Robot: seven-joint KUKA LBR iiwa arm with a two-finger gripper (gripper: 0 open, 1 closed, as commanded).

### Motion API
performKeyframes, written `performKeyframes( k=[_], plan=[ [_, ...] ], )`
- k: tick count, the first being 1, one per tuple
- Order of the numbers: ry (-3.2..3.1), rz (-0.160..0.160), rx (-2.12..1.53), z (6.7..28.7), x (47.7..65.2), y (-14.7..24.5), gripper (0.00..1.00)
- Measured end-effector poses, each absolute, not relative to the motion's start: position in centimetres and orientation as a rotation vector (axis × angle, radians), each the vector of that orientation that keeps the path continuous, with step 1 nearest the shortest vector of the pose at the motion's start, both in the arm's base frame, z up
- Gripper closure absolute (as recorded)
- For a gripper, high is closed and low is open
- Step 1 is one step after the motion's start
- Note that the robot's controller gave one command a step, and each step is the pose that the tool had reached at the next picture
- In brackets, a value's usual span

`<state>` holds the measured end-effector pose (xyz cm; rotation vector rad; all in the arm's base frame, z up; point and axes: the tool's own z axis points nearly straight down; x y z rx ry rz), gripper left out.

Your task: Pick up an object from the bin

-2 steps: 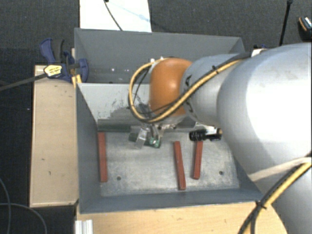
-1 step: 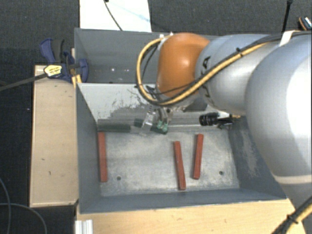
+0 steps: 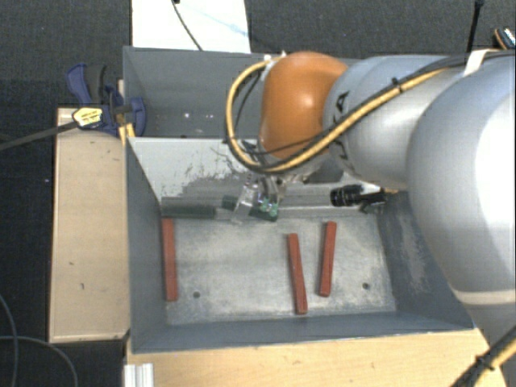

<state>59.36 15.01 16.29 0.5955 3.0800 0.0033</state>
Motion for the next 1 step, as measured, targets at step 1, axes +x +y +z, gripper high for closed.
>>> performKeyframes(
  k=[1],
  plan=[
    [3.079,0.005,0.588,19.89,59.51,15.03,1.0]
  ],
)
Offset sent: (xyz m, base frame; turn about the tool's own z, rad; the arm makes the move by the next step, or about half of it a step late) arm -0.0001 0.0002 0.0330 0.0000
